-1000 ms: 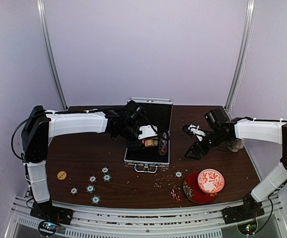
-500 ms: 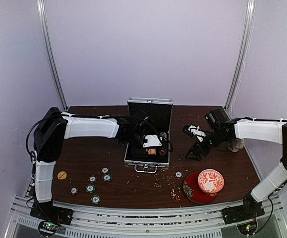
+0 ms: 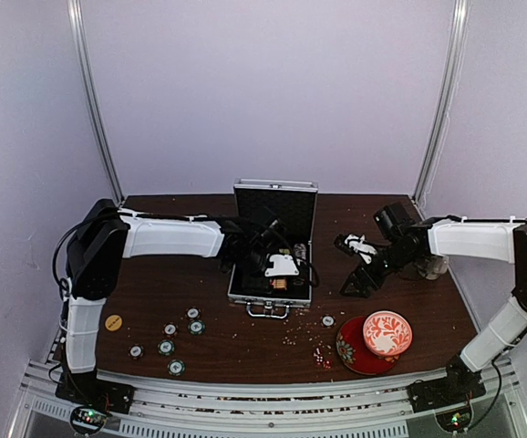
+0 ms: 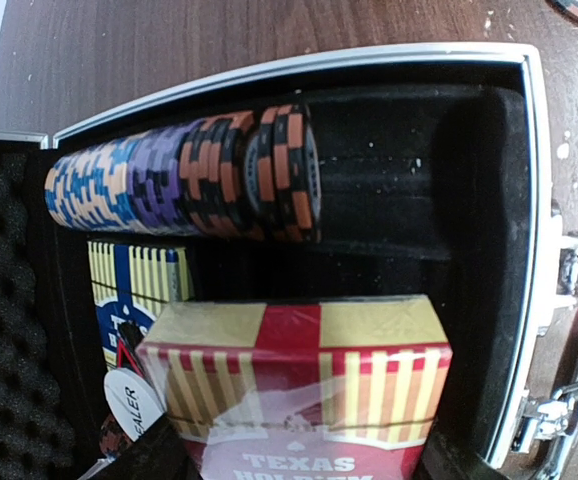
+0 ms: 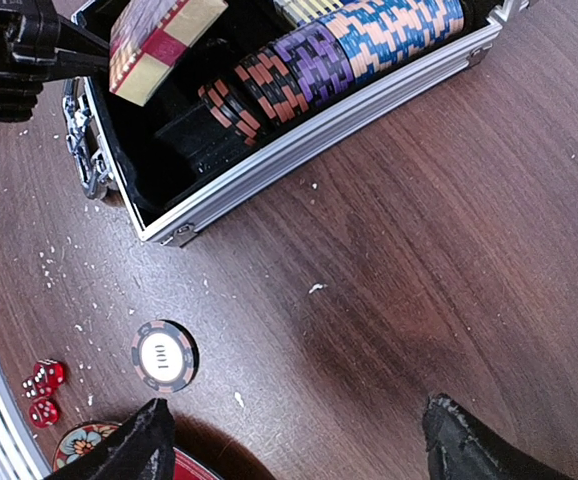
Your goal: Pack up texas hold em set
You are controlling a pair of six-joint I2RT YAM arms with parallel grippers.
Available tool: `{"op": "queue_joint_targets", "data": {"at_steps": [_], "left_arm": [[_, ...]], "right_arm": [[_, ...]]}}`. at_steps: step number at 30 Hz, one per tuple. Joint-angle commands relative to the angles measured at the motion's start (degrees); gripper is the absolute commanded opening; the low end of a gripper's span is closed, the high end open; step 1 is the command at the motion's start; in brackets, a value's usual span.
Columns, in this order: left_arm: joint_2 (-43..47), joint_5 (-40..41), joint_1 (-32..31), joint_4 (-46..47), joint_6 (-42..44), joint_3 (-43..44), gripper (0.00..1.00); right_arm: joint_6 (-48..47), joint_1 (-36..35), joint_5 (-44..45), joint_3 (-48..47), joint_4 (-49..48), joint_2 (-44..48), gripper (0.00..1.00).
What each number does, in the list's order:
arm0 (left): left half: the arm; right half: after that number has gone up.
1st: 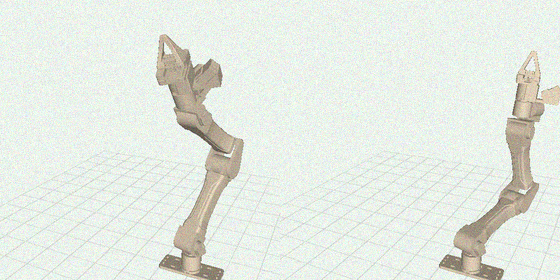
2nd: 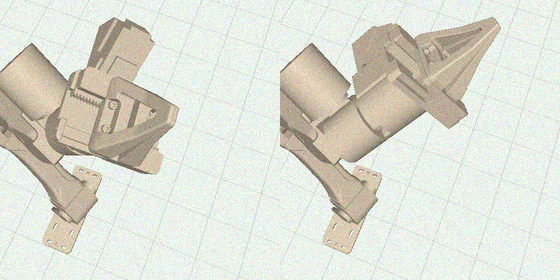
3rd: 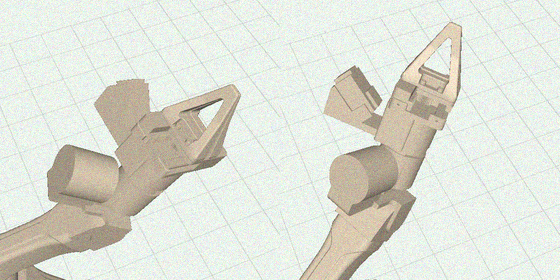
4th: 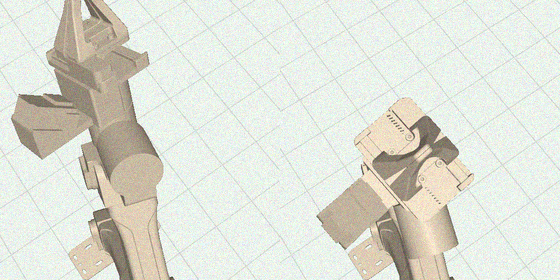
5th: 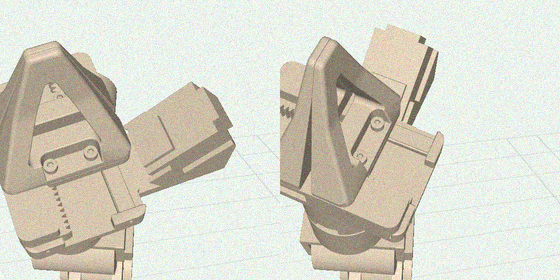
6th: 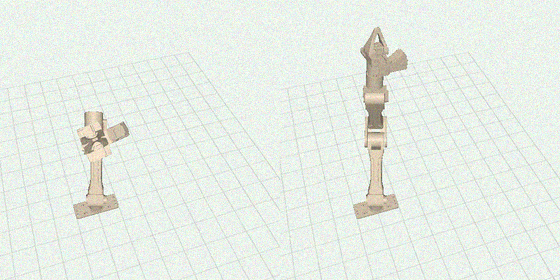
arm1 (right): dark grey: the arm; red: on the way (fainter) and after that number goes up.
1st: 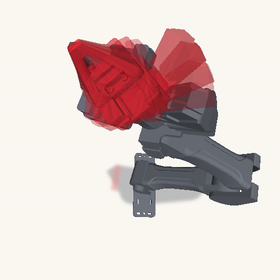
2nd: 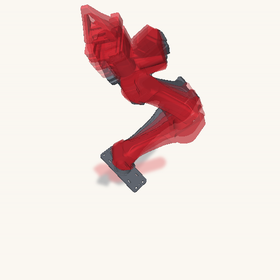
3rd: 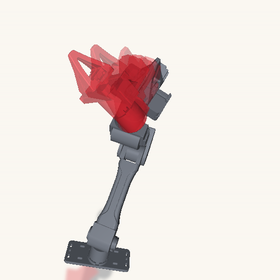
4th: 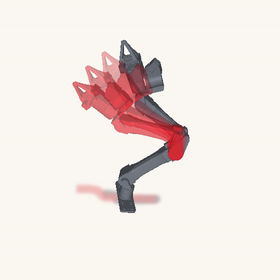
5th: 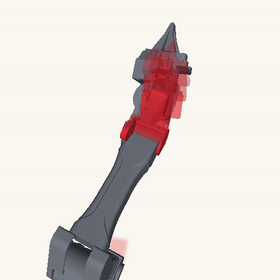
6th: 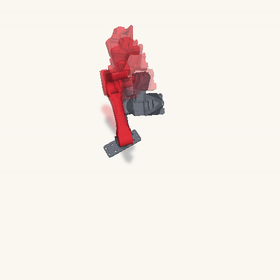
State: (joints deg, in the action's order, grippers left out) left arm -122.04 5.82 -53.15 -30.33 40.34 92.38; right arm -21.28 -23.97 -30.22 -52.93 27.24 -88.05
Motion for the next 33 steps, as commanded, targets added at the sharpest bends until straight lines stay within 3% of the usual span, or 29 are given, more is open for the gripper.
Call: {"op": "queue_joint_targets", "data": {"at_steps": [1, 16, 23, 25, 33], "left_arm": [[0.0, 2.8, -0.2, -0.5, 1.8, 1.4, 0.59], [-3.3, -0.5, -1.1, -3.1, 0.3, 5.0, 0.69], [-1.1, 0.8, -1.1, -5.3, 0.1, 5.9, 0.78], [-0.4, 1.4, -1.1, -5.6, 0.1, 6.4, 0.86], [3.5, 2.3, -1.1, -6.6, 0.6, 9.4, 0.84]], "right_arm": [[-0.6, 0.4, -0.2, -0.9, 0.6, -0.7, 0.86], [-1.4, 0.4, 0.7, -1.0, 1.1, -1.1, 0.86], [-1.4, 0.4, 0.4, -1.0, 1.2, -0.8, 0.86], [-1.6, 0.4, 0.2, -1.0, 1.3, -0.8, 0.86], [-1.7, 0.5, -1.1, -1.3, 1.9, -1.2, 0.86]]}}
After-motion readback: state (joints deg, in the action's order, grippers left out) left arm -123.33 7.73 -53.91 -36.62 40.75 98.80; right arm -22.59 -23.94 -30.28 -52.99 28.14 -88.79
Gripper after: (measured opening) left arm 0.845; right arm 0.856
